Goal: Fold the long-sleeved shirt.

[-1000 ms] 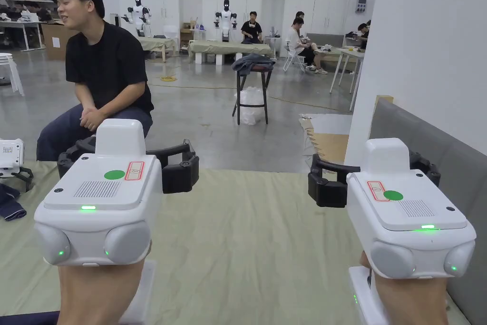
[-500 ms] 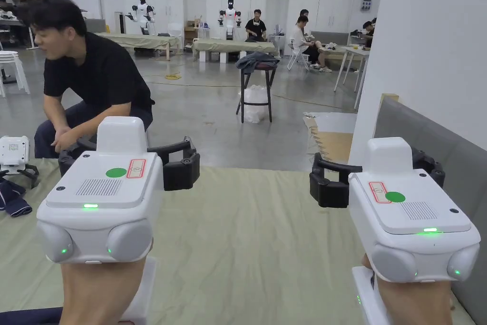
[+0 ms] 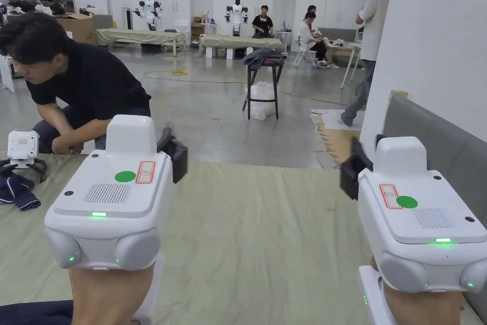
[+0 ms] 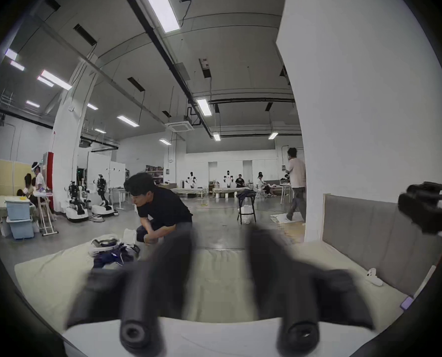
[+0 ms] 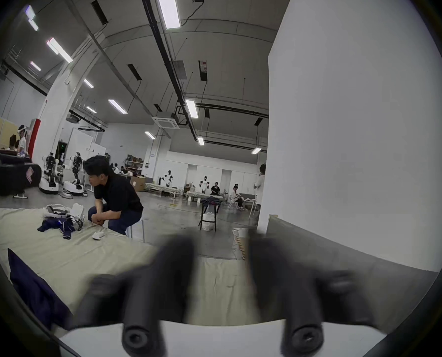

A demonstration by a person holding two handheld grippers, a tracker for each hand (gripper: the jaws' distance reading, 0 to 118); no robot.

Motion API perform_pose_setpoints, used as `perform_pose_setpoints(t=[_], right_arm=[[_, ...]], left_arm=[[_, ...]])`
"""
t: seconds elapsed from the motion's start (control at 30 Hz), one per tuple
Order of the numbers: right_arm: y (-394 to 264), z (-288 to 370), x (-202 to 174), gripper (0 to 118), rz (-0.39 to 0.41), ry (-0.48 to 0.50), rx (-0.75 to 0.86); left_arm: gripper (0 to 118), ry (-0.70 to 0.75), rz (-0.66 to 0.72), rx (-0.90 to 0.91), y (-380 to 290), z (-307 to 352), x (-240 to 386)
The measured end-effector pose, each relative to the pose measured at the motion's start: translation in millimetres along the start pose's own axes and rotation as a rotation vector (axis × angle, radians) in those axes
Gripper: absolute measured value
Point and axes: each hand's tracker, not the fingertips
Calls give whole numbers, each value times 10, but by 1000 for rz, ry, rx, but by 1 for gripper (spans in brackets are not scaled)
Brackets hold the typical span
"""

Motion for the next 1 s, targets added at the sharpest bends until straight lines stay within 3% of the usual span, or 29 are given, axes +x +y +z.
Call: perform_pose_setpoints(t=[0.03, 0.1, 0.23, 0.37, 0.47, 0.67, 0.83, 1.0], right_arm=[[-3, -5, 18, 0, -8, 4, -3], [-18, 24, 28, 0, -39, 20, 1], [-69, 57, -94, 0, 4, 43, -4], [-107, 46, -408, 0, -18, 164, -32], [-171, 27, -830, 0, 2, 251, -38], [-343, 54, -1865, 0, -40, 487, -76], [-542, 99, -2579, 0, -62, 633, -124], [-857, 128, -2991, 0, -51, 723, -254]], left_arm=[[6, -1, 8, -15, -5, -15, -10], [3, -25, 41, -20, -43, -7, -56], [3, -17, -9, -40, -128, 16, -71], [3, 41, 3, -98, -280, 41, -241], [3, 131, -12, -158, -473, 93, -554], [3, 335, 9, -272, -831, 353, -1492], [3, 402, 68, -386, -1095, 514, -2003], [3, 398, 193, -585, -1617, 384, -2244]])
